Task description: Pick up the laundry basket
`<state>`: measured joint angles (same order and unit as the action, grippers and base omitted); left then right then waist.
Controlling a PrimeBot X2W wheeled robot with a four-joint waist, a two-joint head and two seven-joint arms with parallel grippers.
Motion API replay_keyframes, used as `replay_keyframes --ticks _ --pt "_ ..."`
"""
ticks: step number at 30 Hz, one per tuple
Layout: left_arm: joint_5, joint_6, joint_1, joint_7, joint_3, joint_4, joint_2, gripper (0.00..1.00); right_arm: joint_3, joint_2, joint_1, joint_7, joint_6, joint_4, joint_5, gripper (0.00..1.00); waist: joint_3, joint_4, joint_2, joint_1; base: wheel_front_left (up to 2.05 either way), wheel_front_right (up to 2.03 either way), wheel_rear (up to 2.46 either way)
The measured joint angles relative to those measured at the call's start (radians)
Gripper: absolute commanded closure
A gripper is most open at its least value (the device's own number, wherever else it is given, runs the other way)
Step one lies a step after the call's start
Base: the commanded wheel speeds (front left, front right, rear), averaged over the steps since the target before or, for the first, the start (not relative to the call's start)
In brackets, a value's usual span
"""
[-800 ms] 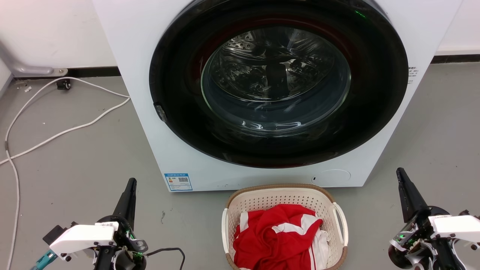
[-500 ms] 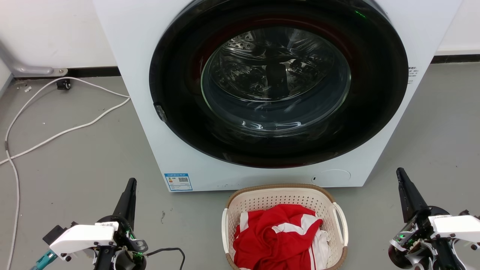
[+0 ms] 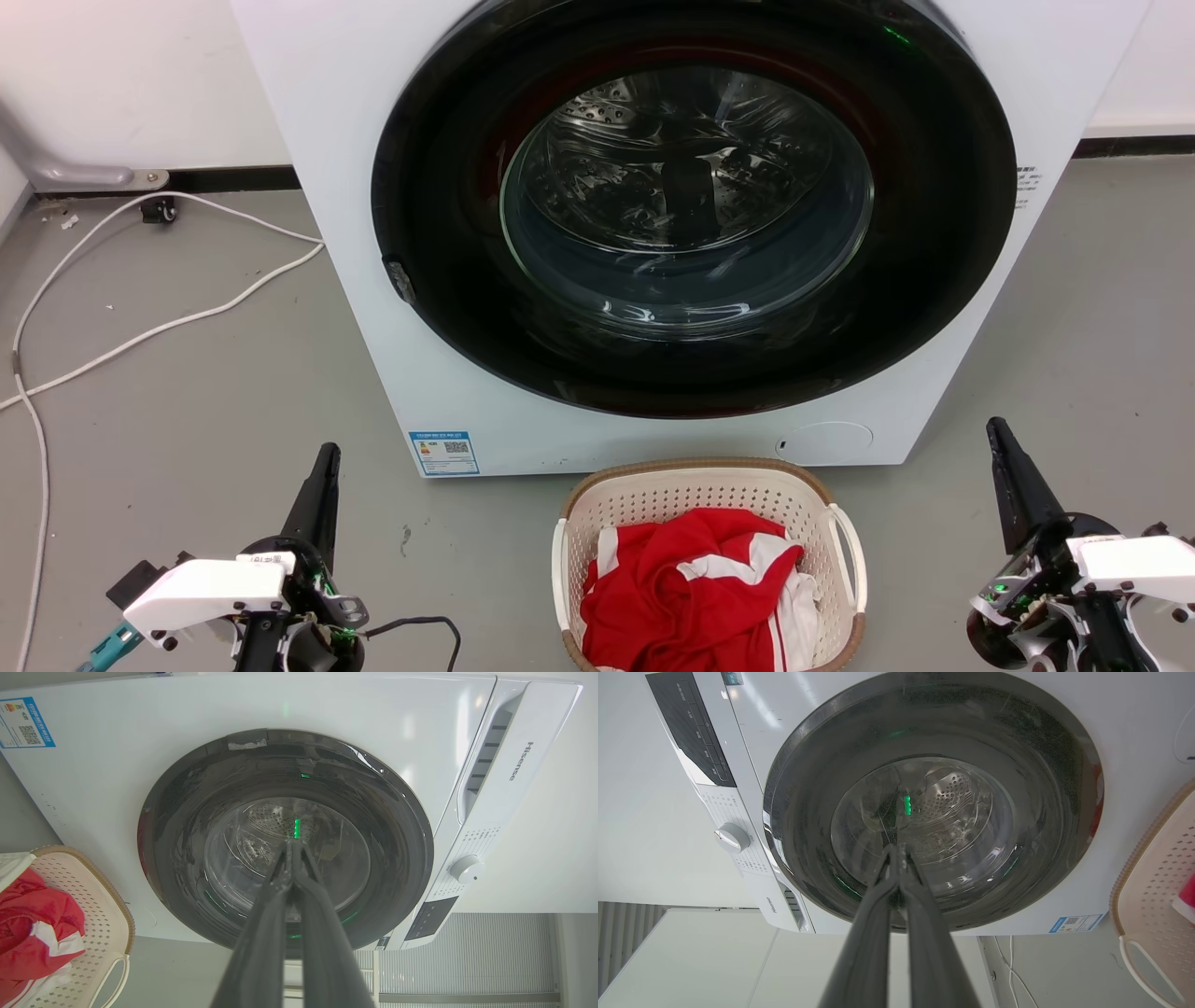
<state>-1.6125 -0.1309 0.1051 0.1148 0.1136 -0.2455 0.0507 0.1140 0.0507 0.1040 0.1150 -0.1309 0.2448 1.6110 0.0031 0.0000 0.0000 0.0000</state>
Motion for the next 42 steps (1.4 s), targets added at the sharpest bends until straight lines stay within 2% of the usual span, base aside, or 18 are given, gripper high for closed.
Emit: replay_keyframes --ticks 7,8,15,18,28,30,42 --pt "0.0 0.0 0.0 0.0 0.0 0.0 0.0 1.0 0.0 0.0 0.0 0.0 0.0 0.0 0.0 1.0 0.0 0.0 0.0 0.0 0.0 0.0 0.0" --pt "0.0 0.0 0.0 0.0 0.0 0.0 0.0 0.0 0.0 0.0 0.0 0.0 0.0 0.0 0.0 0.0 0.0 0.0 0.0 0.0 0.0 0.0 0.0" --pt "0.003 0.002 -0.046 -0.009 -0.006 -0.042 -0.007 0.0 -0.005 -0.002 -0.048 -0.01 0.0 0.044 -0.004 0.0 0.0 0.0 0.0 0.0 0.0 0.0 0.0" --pt "0.041 0.002 -0.046 -0.03 -0.005 -0.026 -0.007 0.0 -0.011 -0.002 -0.048 -0.029 0.0 0.036 -0.044 0.0 0.001 0.0 0.0 0.0 0.0 0.0 0.0" --pt "0.206 0.019 -0.046 -0.076 -0.002 0.031 -0.006 0.0 -0.036 -0.002 -0.049 -0.077 0.0 -0.022 -0.273 0.0 0.003 0.001 0.0 0.0 0.0 0.0 0.0" --pt "0.264 0.026 -0.048 -0.089 -0.004 0.048 -0.006 0.0 -0.048 -0.003 -0.054 -0.089 0.0 -0.038 -0.349 0.0 0.004 0.001 0.0 0.0 0.0 0.0 0.0" --pt "0.524 0.053 -0.066 -0.137 -0.043 0.11 -0.006 0.0 -0.085 -0.003 -0.07 -0.137 0.0 -0.108 -0.635 0.0 0.007 0.002 0.0 0.0 0.0 0.0 0.0"
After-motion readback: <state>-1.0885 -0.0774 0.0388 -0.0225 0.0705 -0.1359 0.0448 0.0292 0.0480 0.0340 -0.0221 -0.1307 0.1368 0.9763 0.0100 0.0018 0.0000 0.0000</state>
